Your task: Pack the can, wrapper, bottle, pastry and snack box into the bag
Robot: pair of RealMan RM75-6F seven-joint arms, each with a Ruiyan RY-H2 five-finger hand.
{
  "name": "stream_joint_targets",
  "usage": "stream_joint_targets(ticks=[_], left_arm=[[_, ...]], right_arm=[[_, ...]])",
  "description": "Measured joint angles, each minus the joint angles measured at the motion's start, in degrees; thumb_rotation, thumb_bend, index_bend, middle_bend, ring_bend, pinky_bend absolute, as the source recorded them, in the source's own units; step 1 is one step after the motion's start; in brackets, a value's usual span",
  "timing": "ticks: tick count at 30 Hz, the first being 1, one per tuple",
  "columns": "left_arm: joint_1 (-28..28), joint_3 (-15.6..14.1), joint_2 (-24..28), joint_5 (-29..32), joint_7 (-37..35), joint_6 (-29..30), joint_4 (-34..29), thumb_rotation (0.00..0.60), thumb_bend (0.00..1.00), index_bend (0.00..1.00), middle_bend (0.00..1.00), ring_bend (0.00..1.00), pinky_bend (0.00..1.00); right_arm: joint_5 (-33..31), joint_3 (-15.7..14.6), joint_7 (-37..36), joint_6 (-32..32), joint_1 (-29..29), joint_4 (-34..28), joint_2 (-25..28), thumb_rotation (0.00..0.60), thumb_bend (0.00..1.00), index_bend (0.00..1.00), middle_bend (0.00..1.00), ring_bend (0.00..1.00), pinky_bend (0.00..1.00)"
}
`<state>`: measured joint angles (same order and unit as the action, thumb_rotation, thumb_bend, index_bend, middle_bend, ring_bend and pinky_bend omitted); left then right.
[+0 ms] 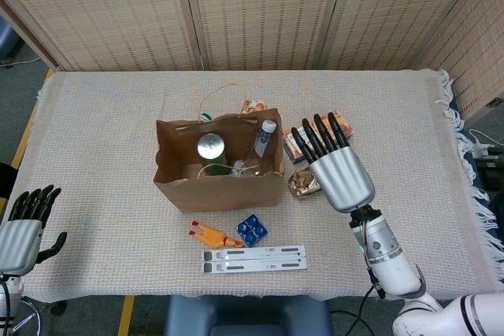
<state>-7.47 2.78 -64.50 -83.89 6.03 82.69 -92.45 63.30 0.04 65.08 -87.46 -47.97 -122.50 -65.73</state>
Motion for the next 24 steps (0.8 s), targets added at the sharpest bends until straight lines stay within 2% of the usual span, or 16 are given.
stream_joint_targets(ticks=[4,7,13,18,24], left_arm=[[0.08,0.05,-0.14,0.07,0.2,0.18,-0.01,0.6,0.36,0.0,0.0,0.0,0.0],[0.08,0.1,-0.22,0.14,0.37,0.21,0.01,0.6,0.36,0.0,0.0,0.0,0.0],[0.06,0.15,-0.22,0.2,0.37,0.17,-0.01,0.6,0.36,0.0,0.0,0.0,0.0],[0.02,0.1,-0.11,0.11,-0.02,0.04,0.07,0.6,0.36,0.0,0.0,0.0,0.0],[-0.05,0.02,0.04,-0.09,-0.63,-0.11,0.21,0.6,0.36,0.0,0.0,0.0,0.0]], right_arm=[[-1.67,-2.58,-12.07,3.5,5.21,3.26,0.04,0.6,0.03,0.0,0.05,0.0,0.08],[-3.8,-3.57,-15.29,7.21,7.05,8.81,-1.45,0.6,0.03,0.0,0.05,0.0,0.09],[-9.75,-2.62,-16.38,14.53,7.95,20.02,-8.54,0.6,0.03,0.0,0.05,0.04,0.13],[-13.19,-0.41,-14.89,17.69,7.04,25.96,-15.39,0.6,0.03,0.0,0.06,0.04,0.14],[-17.04,1.78,-12.44,19.63,5.65,30.96,-21.24,0.6,0.04,0.01,0.08,0.05,0.16]])
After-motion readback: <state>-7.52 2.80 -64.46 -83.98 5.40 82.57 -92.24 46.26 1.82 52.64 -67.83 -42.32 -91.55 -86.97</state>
